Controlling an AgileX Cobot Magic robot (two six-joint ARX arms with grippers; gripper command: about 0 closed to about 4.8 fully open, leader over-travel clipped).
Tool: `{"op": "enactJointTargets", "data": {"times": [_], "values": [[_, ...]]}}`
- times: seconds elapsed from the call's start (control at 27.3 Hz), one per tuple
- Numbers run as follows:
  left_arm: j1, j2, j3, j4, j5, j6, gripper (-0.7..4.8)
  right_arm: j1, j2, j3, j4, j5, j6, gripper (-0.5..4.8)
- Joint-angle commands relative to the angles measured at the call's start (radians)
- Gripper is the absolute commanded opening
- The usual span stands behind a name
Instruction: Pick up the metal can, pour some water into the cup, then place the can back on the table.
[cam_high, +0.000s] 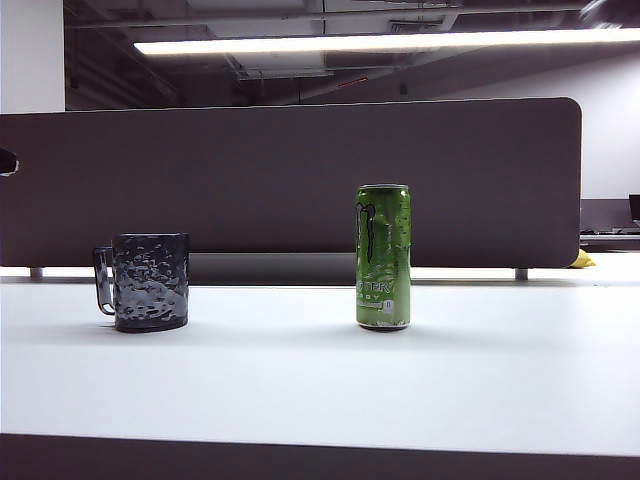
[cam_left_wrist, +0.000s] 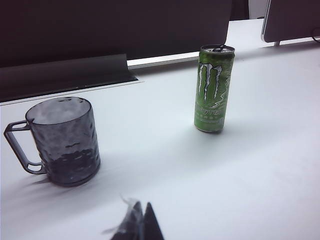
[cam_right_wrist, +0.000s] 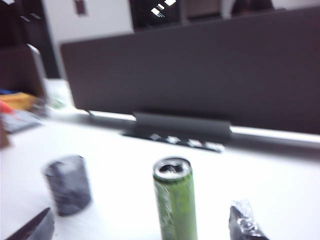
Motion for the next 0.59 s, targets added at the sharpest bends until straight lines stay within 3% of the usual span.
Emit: {"op": "enactJointTargets", "data": {"times": [0.04,0.18,0.29,0.48,0.59], "values": [[0.0,0.001,0.001,0.013,0.002,0.0,-0.05,0.117,0.304,0.003,0.367,0.272,-0.013,4.79],[0.0,0.001,0.001,0.013,0.003,0.0,-0.05,0.131,0.658,0.069,0.608,0.298,-0.005,4.79],[0.0,0.001,0.001,0.013,0.003,0.0,-0.05,0.13,0.98,0.222,0.735,0.302,-0.005,4.79],[-0.001,0.001,0.001,0.013,0.0,0.0,-0.05,0.132,1.12,0.333,0.736,0.321,0.064,4.79],[-0.001,0.001,0.001,0.013,0.002,0.0,-0.05,0.131,1.126,0.348,0.736,0.399,0.077,4.79]]}}
